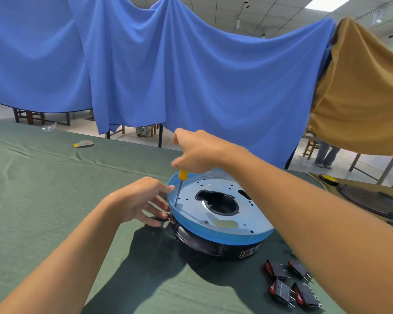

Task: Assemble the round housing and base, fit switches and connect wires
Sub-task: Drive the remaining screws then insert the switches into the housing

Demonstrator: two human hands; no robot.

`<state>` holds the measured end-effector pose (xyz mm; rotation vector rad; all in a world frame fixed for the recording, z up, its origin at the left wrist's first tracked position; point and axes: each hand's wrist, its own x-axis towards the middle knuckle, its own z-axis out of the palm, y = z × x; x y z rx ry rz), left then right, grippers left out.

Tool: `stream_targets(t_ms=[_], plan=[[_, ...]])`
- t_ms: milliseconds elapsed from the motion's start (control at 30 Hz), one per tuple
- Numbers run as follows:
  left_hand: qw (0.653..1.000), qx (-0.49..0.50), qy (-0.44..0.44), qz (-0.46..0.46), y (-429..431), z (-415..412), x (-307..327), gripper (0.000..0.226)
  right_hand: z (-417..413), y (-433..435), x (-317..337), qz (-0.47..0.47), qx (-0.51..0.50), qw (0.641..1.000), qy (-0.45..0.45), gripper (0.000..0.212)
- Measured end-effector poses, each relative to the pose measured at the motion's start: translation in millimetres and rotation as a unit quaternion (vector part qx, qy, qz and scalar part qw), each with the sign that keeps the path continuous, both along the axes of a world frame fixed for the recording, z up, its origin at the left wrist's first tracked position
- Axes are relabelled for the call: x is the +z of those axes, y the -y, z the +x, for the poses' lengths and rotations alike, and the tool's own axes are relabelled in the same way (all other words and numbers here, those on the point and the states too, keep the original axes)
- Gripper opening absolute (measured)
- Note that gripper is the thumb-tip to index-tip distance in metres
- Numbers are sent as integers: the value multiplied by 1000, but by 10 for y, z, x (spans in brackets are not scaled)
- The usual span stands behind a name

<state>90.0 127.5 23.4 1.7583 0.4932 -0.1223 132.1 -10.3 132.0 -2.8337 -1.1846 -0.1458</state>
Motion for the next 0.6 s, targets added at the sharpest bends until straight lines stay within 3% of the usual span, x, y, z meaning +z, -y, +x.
stream_targets(t_ms=[67,167,233,300,400,500,600], plan=[[1000,-2,0,-1,4,-4,-3,32,-16,-26,-76,16,-10,998,61,29],[1000,-2,0,2,0,-1,-5,32,-52,-21,12,-10,-22,1000,-19,43],[1000,-2,4,-1,-8,0,-8,33,-43,-26,52,-26,-15,999,-32,34],[1000,-3,5,-3,-15,4,-15,33,-46,-45,-15,14,-16,1000,22,22],[1000,-4,6,-4,-20,7,-27,34,-57,-64,-128,44,-38,996,64,44],[1000,-3,3,2,-22,12,-23,32,-75,-54,-17,23,-22,998,-45,66],[1000,-5,2,2,-20,17,-21,33,-46,-42,46,58,-2,992,-108,49]])
